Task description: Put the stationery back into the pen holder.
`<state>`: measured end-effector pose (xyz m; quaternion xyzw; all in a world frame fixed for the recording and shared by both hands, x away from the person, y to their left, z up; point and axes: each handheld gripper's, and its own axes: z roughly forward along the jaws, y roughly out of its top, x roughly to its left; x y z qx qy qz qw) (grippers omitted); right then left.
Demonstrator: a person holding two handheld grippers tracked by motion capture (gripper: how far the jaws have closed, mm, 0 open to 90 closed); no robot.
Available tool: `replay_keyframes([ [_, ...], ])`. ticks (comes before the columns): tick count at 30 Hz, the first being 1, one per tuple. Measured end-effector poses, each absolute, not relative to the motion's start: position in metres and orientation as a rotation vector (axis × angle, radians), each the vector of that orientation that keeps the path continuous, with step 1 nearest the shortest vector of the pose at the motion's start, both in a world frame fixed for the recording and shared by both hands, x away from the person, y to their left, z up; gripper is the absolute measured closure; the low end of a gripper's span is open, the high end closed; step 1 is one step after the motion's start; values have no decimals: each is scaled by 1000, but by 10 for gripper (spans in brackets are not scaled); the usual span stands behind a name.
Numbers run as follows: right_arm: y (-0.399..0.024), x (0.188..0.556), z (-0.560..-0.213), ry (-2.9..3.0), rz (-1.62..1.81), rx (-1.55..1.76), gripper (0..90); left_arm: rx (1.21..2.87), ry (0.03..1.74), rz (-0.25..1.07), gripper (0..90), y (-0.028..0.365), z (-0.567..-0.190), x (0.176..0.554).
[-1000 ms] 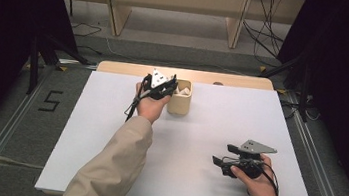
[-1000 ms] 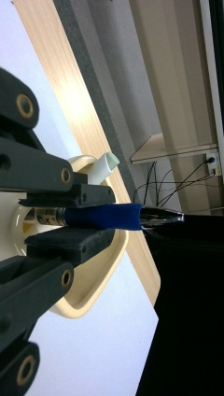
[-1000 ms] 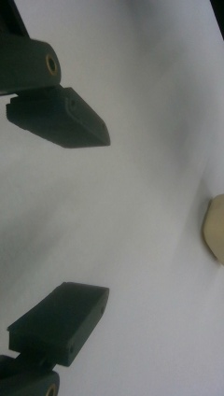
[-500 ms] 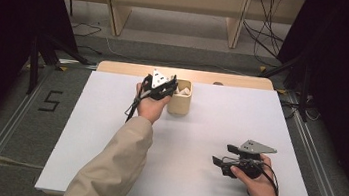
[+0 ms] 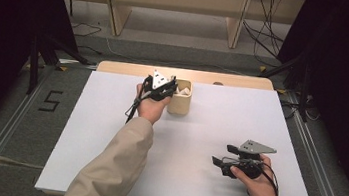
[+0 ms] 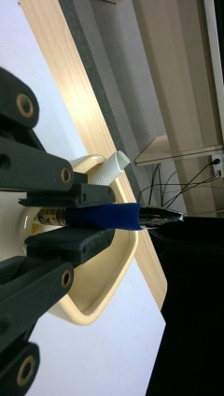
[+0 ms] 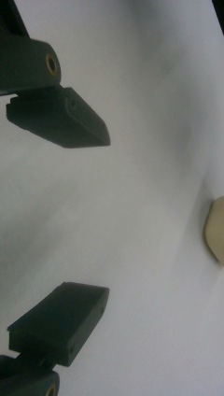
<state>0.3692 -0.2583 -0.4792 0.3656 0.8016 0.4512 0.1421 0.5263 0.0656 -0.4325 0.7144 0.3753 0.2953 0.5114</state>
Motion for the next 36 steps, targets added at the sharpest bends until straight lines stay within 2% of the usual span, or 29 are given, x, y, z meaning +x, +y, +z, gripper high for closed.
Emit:
replay_keyframes([
  [23,-258,369,-480,2313,1303,1052,236,1733,894,755,783,63,-433,524],
  [36,-257,369,-480,2308,1313,1051,235,1723,917,770,693,70,-429,520],
])
